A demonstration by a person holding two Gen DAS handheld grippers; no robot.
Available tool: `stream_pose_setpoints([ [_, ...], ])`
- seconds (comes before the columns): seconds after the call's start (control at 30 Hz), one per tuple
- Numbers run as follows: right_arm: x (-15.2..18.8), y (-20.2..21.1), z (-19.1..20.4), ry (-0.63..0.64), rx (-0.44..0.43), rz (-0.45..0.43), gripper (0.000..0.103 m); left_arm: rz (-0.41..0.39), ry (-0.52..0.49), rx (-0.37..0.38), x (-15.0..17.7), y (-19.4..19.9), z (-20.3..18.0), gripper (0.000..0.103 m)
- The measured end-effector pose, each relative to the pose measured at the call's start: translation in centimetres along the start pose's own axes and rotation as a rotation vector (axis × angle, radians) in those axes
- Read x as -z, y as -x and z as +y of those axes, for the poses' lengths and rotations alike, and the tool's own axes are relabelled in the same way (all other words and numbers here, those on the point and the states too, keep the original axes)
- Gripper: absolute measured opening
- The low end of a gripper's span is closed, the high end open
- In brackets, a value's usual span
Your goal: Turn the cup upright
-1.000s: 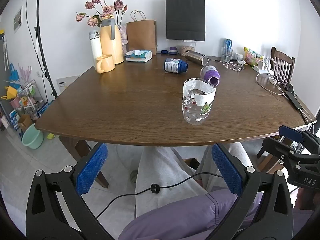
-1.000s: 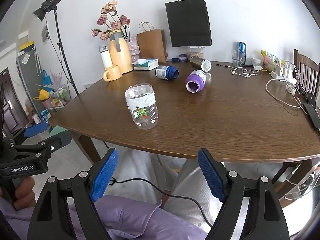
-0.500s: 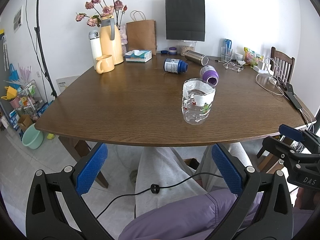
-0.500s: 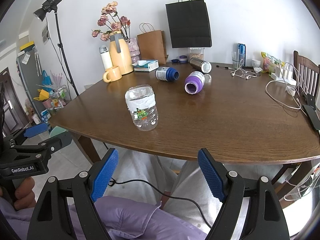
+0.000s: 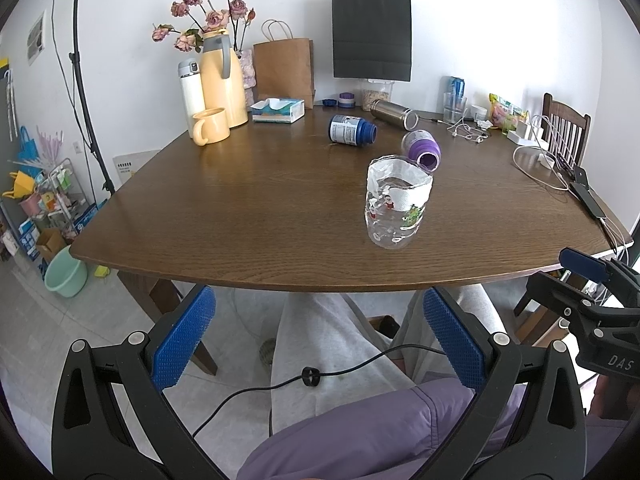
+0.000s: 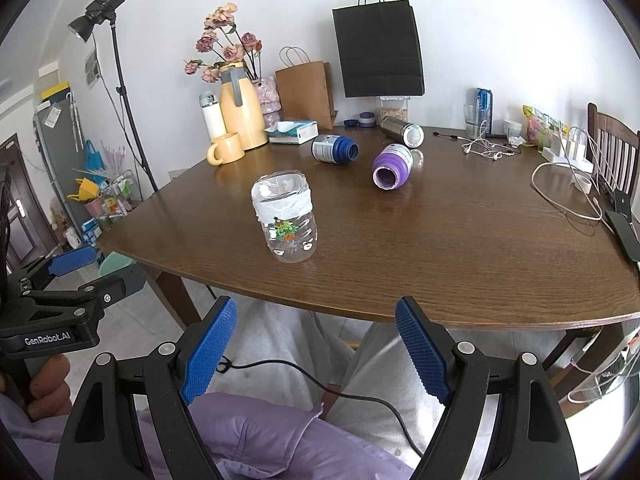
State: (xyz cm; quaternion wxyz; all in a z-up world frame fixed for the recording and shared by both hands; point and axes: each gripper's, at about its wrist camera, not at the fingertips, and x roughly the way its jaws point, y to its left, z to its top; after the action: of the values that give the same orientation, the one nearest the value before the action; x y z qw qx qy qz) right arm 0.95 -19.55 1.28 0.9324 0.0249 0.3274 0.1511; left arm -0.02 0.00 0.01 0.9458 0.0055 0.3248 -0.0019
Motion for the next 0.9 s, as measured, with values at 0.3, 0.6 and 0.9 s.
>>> stream_pose_setpoints([
  [0.3, -0.14, 0.22, 0.14, 0.002, 0.000, -0.002, 0.086, 0.004, 0.002, 0.000, 0.10, -0.28, 0.19, 0.103],
  [0.6, -0.10, 0.15, 0.16, 0.003, 0.000, -0.003, 0.086, 0.006, 0.003, 0.001, 0.11, -0.30, 0.22, 0.103],
  [0.9, -0.20, 0.25, 0.23, 0.004, 0.000, -0.004, 0.086, 0.007, 0.002, 0.001, 0.09, -0.32, 0.22, 0.103],
])
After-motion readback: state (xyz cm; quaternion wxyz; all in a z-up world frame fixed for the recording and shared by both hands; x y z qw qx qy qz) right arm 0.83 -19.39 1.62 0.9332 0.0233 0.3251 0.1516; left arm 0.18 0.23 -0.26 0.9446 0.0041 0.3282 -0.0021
